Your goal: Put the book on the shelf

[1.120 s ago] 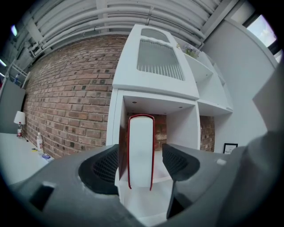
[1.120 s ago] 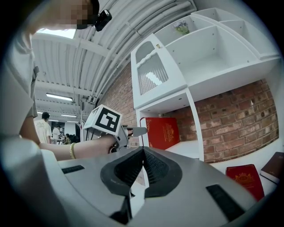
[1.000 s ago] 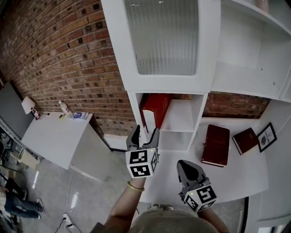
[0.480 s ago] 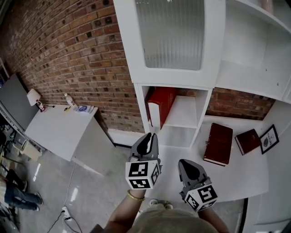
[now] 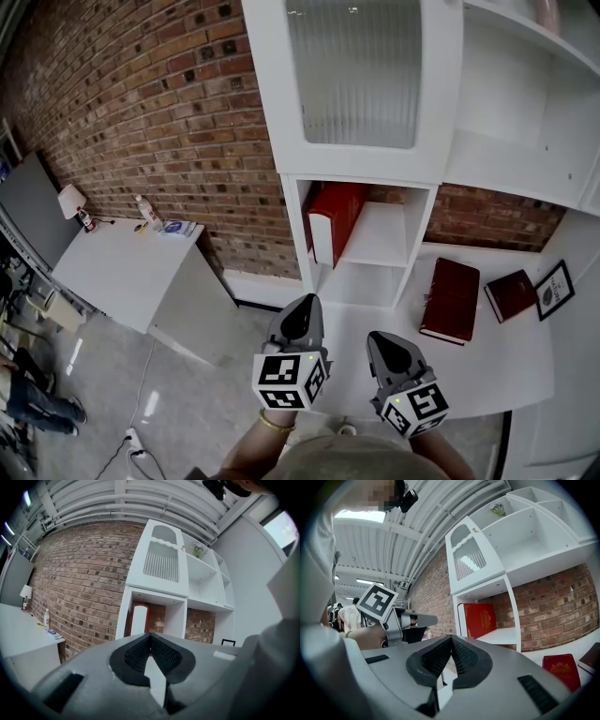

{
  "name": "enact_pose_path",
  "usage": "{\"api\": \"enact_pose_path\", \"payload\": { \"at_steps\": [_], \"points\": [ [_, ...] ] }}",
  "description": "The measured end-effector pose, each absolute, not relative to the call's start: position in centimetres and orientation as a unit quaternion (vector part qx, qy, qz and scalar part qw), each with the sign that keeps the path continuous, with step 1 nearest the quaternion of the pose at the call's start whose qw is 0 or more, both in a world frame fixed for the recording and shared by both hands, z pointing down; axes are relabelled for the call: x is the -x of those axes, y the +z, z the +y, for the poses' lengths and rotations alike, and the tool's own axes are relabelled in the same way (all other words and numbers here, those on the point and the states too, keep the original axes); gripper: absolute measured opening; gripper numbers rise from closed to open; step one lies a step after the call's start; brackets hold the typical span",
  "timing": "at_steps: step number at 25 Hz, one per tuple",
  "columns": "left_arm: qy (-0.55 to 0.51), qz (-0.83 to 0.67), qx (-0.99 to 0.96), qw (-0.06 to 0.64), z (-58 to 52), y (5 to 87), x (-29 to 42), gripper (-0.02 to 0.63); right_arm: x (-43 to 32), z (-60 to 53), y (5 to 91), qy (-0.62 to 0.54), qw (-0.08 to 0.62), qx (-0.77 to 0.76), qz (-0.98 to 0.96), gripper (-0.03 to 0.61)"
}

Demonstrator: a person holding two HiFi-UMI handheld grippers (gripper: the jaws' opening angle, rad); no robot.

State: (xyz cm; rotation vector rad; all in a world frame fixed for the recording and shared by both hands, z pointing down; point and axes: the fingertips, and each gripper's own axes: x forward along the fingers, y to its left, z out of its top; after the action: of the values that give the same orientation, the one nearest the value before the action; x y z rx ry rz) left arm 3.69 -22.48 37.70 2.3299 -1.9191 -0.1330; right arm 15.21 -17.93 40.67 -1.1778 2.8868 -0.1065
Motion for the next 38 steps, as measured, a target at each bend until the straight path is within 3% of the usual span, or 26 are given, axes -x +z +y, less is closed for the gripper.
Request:
{"api": "enact_pose_path", "payload": {
  "at_steps": [38],
  "points": [
    [-0.040,-0.609,-0.789,0.073,-9.8,38.8,2.8,0.009,-6.4,-7.0,39.1,-0.013,0.012,0.375,0.927,0.006]
  ]
}}
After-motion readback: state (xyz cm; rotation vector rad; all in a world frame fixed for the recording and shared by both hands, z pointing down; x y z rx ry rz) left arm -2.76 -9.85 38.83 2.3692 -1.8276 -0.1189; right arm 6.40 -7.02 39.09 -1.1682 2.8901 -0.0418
